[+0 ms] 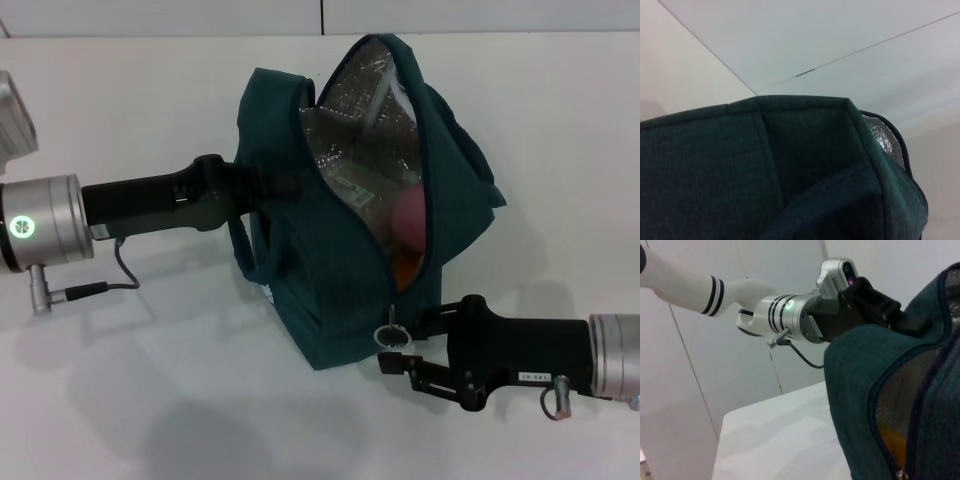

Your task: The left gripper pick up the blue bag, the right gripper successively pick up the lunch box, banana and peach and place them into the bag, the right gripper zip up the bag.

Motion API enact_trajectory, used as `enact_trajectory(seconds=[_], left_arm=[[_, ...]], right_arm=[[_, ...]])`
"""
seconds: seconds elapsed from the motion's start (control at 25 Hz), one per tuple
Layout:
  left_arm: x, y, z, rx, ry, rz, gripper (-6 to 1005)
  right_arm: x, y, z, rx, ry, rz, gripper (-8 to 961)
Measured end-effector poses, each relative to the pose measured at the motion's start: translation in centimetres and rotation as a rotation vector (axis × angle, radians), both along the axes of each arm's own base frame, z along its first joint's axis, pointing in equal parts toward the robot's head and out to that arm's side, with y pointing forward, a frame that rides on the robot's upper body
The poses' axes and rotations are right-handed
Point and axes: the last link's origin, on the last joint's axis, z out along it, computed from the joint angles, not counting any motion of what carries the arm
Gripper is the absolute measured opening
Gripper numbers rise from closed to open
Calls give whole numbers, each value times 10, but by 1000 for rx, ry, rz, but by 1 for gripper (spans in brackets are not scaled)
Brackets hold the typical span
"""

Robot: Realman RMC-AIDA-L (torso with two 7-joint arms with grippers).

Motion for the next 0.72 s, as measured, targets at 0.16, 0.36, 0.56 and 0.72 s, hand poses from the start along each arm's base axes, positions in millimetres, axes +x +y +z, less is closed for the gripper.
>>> enact_trajectory(seconds=[0.16,0.36,0.56,0.72], left_arm=[[0,0,0,2,-1,0,81],[0,1,1,4,-3,1,81],[1,0,0,3,-5,1,82],[0,0,-1,0,-8,4,83]], right_arm=[[1,0,1,9,4,-4,314],[1,1,2,16,9,-12,301],[2,0,2,18,7,-12,297],[4,-1,1,30,3,-4,226]])
